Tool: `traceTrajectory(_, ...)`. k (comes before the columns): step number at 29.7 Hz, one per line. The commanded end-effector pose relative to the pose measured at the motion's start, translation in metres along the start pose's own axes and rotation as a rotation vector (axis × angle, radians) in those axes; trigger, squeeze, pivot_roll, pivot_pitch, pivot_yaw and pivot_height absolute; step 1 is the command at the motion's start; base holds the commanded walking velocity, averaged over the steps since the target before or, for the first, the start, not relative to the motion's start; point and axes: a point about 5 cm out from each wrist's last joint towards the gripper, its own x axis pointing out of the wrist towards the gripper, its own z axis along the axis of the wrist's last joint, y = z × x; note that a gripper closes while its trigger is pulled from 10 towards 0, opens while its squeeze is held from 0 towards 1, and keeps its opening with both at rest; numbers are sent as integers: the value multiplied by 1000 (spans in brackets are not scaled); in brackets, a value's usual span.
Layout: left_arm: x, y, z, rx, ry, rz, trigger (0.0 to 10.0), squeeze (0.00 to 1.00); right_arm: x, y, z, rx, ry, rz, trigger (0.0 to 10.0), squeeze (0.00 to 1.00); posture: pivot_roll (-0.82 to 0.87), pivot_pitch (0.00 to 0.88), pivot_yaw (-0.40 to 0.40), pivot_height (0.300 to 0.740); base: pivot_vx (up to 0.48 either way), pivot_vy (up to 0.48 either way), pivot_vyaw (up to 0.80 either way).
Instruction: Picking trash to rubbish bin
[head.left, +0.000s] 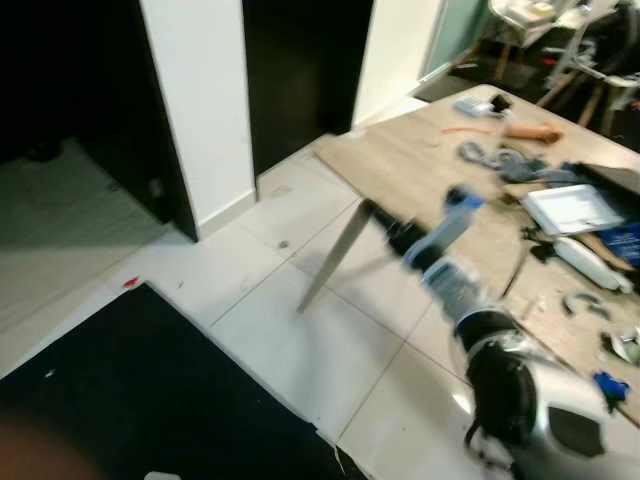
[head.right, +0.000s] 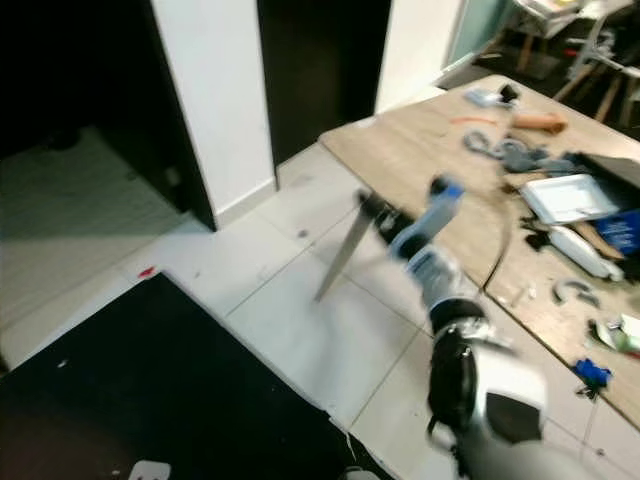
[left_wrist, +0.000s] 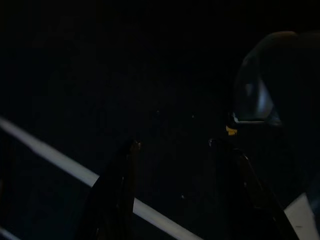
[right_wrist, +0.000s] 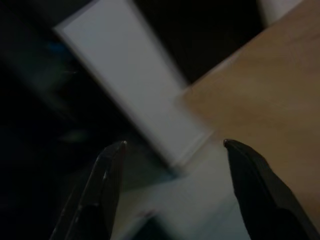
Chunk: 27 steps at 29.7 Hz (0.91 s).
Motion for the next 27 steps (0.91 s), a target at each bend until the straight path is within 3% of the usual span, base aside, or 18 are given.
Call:
traceTrajectory(1,-1,-1,-5,0,17,-5,10000,0,-6,-21,11,-177,4,-196,10000,0,154,45,-30,740,0,0,-800)
traceTrajectory(6,-1,-1,-5,-1,18,-4,10000,0,-11,-38,29,-387,5,-342,10000,0,155,41,-32,740,0,0,-800)
traceTrajectory(8,-1,-1,-5,-3,19,-5,10000,0,-16,-49,34,-532,41,-463,10000,0,154,40,-34,740,0,0,-800)
traceTrajectory(10,-1,-1,-5,-3,19,-5,10000,0,-19,-54,36,-585,53,-519,10000,0,154,40,-35,740,0,0,-800)
traceTrajectory(16,-1,-1,-6,0,19,-7,10000,0,-28,-69,40,-556,53,-637,10000,0,152,36,-32,740,0,0,-800)
traceTrajectory(21,-1,0,-4,7,15,-7,10000,0,-34,-78,48,-615,68,-690,10000,0,144,33,-24,740,0,0,-800)
traceTrajectory(25,0,1,-4,13,15,-7,10000,0,-36,-82,48,-593,76,-723,10000,0,139,35,-22,740,0,0,-800)
traceTrajectory(27,0,0,-4,15,15,-9,10000,0,-37,-83,45,-539,70,-725,10000,0,139,35,-22,740,0,0,-800)
